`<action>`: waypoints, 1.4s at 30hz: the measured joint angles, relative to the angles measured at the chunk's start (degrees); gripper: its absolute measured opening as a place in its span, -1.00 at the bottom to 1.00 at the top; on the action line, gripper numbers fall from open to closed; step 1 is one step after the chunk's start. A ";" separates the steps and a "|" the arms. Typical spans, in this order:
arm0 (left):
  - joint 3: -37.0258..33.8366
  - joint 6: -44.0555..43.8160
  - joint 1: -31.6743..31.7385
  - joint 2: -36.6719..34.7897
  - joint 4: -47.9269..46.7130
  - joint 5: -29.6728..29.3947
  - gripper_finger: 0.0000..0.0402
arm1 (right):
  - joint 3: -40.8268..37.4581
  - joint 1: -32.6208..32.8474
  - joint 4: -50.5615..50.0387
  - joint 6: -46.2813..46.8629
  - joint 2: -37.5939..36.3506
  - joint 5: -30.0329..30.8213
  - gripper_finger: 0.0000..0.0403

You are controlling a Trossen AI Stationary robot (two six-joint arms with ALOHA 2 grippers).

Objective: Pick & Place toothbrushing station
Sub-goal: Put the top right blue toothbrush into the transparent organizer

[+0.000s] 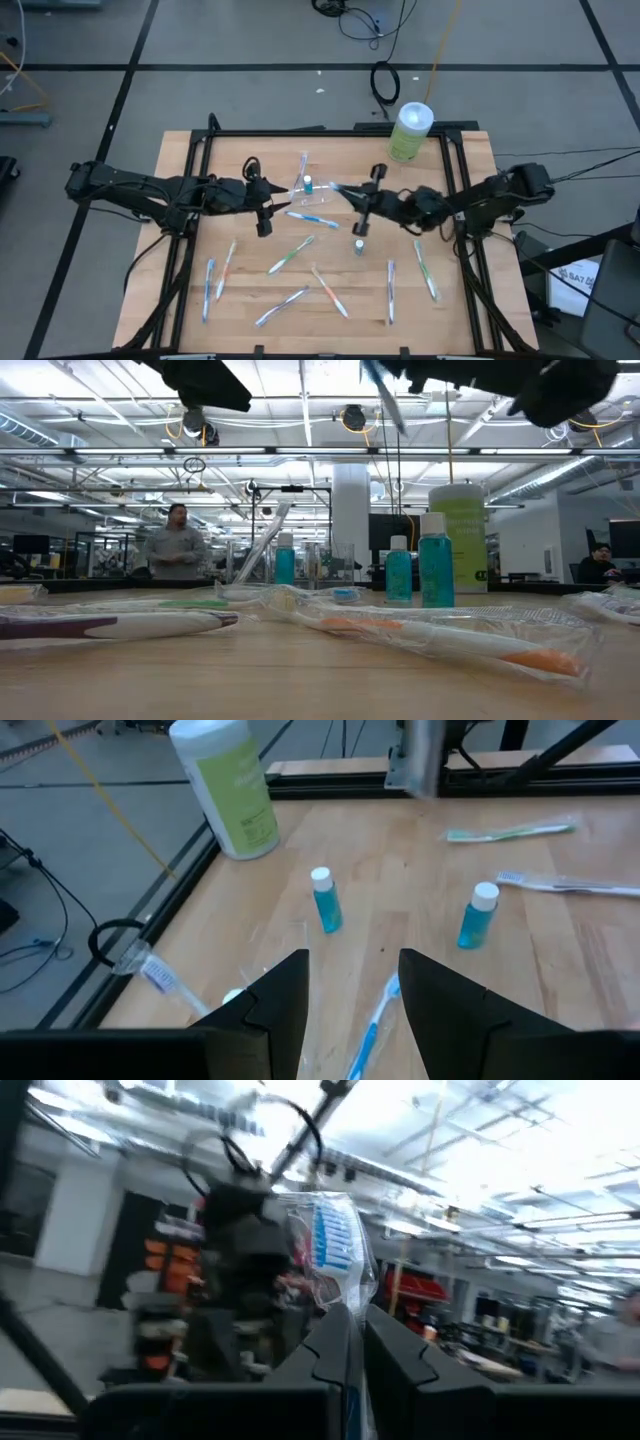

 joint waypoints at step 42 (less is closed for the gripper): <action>0.00 -1.31 -0.63 -0.03 -3.65 0.02 -0.19 | 16.25 -16.27 11.76 9.79 34.67 1.91 -0.95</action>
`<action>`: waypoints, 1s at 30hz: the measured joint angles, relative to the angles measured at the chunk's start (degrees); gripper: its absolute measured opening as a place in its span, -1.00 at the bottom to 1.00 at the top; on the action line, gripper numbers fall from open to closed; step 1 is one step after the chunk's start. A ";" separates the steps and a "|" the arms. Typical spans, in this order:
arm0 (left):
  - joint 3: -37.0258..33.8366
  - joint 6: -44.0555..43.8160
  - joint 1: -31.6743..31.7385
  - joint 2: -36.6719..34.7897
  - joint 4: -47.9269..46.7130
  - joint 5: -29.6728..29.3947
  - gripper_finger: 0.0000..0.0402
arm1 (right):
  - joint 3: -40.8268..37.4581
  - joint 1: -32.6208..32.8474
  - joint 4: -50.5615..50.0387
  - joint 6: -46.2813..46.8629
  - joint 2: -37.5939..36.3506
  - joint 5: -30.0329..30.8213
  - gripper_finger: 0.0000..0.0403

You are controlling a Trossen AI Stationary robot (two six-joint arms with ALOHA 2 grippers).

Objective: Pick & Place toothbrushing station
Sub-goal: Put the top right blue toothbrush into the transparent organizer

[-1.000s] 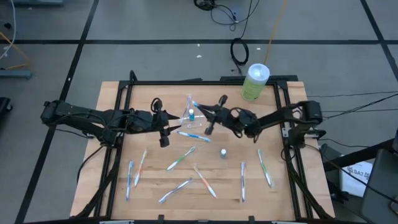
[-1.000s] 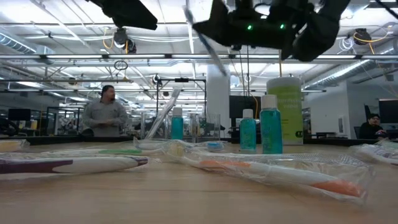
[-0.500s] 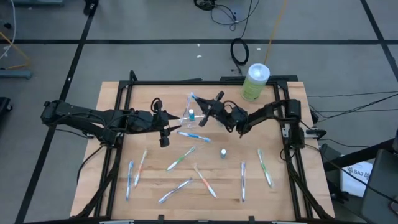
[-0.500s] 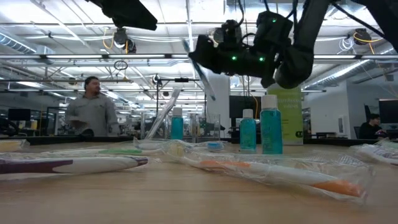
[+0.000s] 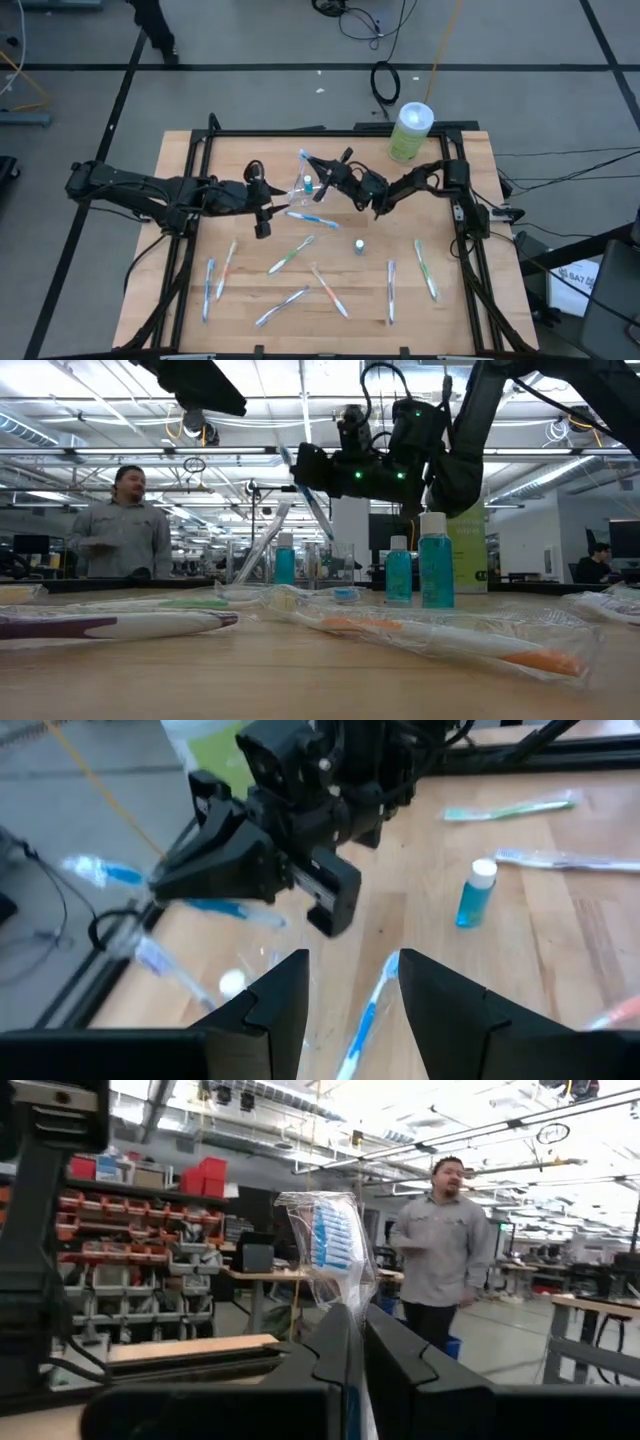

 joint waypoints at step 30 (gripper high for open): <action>0.04 -18.83 -6.99 -4.73 -22.20 -10.99 -0.19 | -0.09 -0.40 -9.93 2.93 0.98 7.47 -0.67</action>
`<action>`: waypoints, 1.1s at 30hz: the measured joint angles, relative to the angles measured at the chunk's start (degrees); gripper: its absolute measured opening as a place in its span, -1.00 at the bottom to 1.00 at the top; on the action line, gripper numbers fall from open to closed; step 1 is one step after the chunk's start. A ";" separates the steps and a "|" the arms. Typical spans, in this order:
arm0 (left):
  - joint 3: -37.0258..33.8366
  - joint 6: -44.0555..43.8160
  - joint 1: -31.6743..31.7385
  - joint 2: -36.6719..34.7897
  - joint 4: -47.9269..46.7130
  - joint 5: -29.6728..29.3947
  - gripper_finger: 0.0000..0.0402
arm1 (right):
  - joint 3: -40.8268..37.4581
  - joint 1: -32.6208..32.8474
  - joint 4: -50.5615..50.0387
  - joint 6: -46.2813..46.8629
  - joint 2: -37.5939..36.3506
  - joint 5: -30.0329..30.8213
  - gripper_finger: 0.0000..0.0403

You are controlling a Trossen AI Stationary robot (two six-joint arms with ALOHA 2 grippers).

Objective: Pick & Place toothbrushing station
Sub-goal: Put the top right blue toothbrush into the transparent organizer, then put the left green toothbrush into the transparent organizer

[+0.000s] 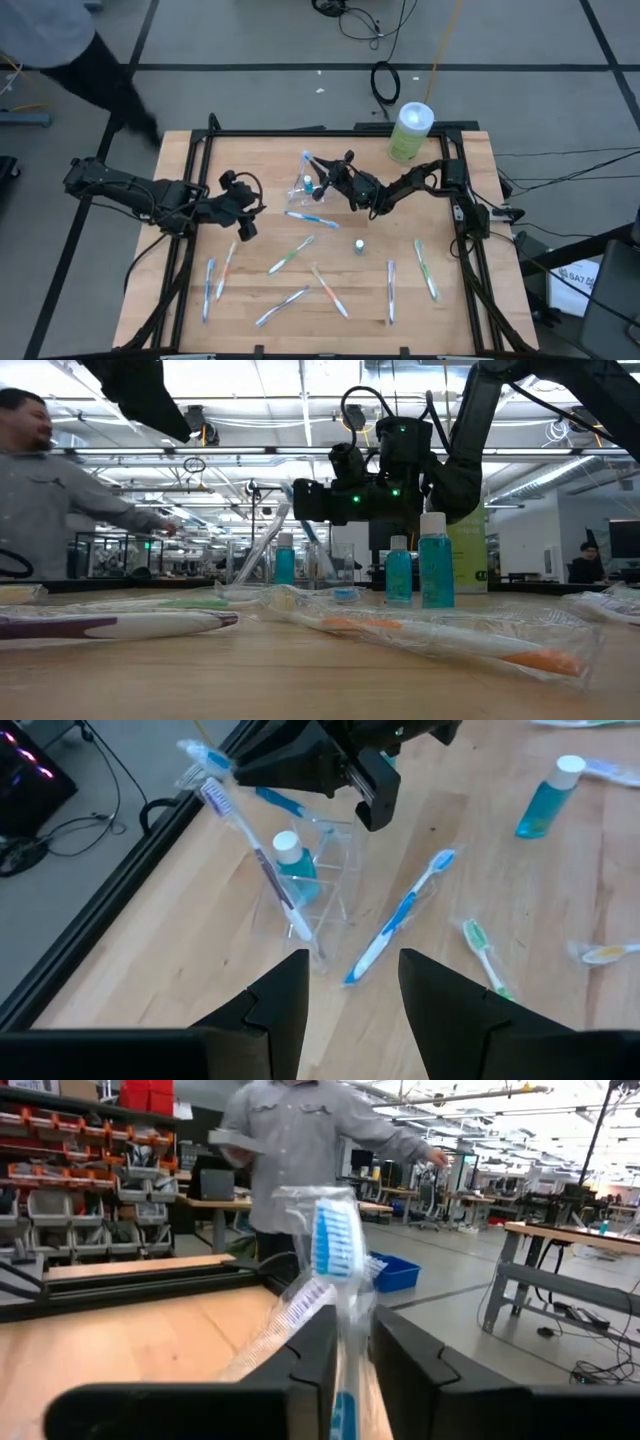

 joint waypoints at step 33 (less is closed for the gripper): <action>-0.02 -2.06 0.04 0.00 0.17 -0.04 -0.19 | -1.69 11.13 -32.89 -8.43 -23.05 13.22 -0.10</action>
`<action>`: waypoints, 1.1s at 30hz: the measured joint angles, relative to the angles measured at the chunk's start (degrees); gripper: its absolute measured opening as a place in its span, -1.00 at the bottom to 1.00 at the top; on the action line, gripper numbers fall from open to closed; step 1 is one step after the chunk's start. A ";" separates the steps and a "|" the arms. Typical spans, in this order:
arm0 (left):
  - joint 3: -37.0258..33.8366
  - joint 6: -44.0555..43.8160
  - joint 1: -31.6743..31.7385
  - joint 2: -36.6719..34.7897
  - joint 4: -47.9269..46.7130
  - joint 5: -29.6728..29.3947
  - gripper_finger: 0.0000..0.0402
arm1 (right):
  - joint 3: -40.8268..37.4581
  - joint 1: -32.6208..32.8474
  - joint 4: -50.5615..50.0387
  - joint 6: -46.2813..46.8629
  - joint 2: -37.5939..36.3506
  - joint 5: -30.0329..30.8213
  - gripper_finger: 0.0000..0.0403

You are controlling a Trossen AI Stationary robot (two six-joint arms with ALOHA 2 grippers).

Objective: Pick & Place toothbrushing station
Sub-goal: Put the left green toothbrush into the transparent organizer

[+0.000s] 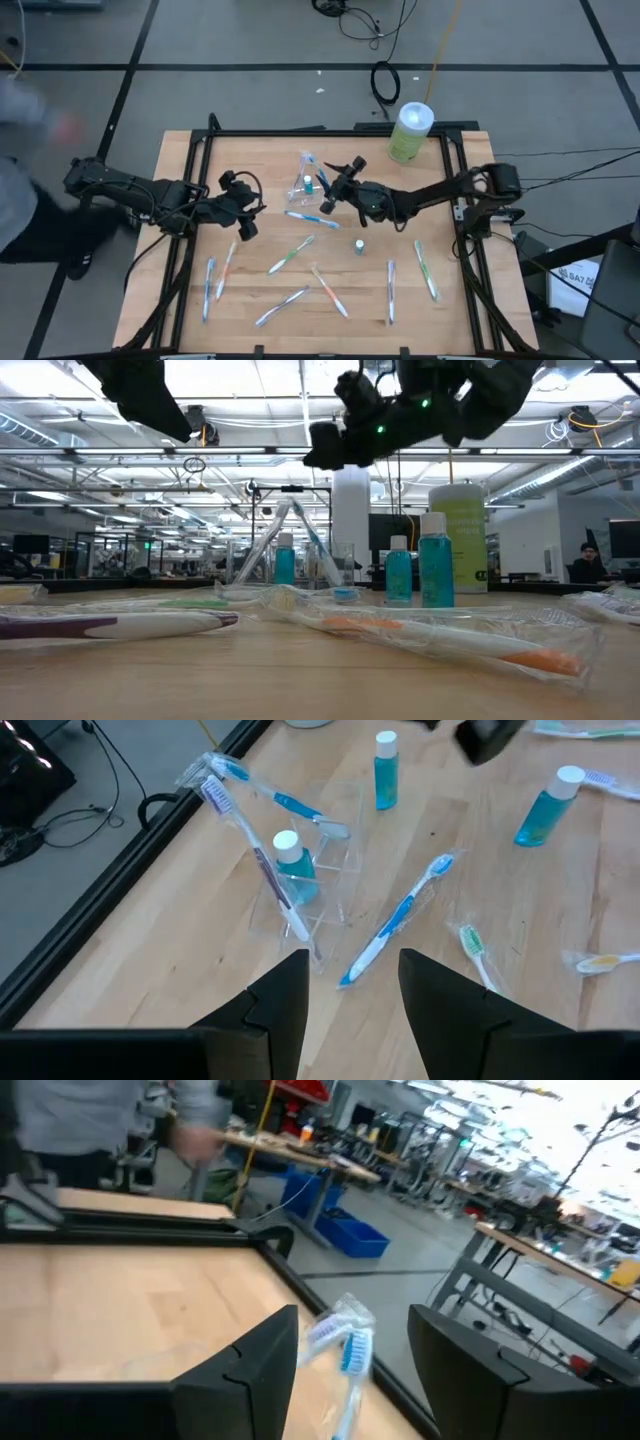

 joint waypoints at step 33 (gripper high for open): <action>-0.02 -8.64 -1.21 5.55 6.17 3.13 -0.19 | 0.00 9.02 -30.42 12.93 -11.72 -13.04 -0.15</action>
